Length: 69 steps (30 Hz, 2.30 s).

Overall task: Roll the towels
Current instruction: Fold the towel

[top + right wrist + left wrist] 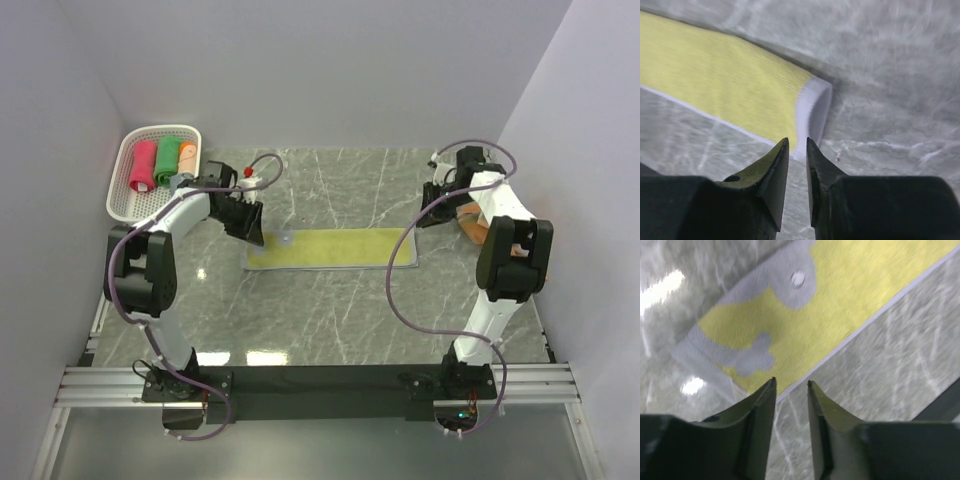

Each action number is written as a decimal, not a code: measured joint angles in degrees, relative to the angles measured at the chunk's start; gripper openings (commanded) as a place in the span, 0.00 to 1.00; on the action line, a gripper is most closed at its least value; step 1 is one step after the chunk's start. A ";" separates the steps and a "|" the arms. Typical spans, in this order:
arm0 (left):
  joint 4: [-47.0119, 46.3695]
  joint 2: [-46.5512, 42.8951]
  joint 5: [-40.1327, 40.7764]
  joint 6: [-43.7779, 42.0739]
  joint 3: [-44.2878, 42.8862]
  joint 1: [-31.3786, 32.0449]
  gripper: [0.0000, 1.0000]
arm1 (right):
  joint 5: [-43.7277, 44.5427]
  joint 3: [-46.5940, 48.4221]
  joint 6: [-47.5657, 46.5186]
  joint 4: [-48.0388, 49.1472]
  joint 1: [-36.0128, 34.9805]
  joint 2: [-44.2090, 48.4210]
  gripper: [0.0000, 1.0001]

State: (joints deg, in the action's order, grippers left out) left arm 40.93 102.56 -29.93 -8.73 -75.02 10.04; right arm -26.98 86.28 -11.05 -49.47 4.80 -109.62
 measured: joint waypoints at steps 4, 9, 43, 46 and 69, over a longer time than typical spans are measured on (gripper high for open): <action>-1.55 3.72 -3.21 2.51 -3.96 -0.44 0.32 | -7.50 2.62 0.00 0.17 0.39 0.96 0.21; -3.61 8.74 -7.32 5.49 -7.91 -1.92 0.27 | -16.37 5.33 1.07 0.55 -1.81 -3.52 0.16; -5.57 19.19 -7.78 9.44 -9.14 -8.44 0.11 | -14.16 11.93 7.19 -1.75 3.52 -21.49 0.12; -5.79 19.04 -8.07 9.44 -8.94 -8.50 0.15 | -12.28 11.93 7.21 -2.21 3.48 -20.81 0.18; -4.15 5.14 -6.54 6.78 -5.95 -8.55 0.59 | 7.58 -1.51 6.71 -1.70 -1.20 -5.40 0.45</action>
State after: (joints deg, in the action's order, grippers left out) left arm 36.77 107.70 -36.47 -1.96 -80.97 1.50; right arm -19.40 84.77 -4.34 -51.18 3.60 -115.02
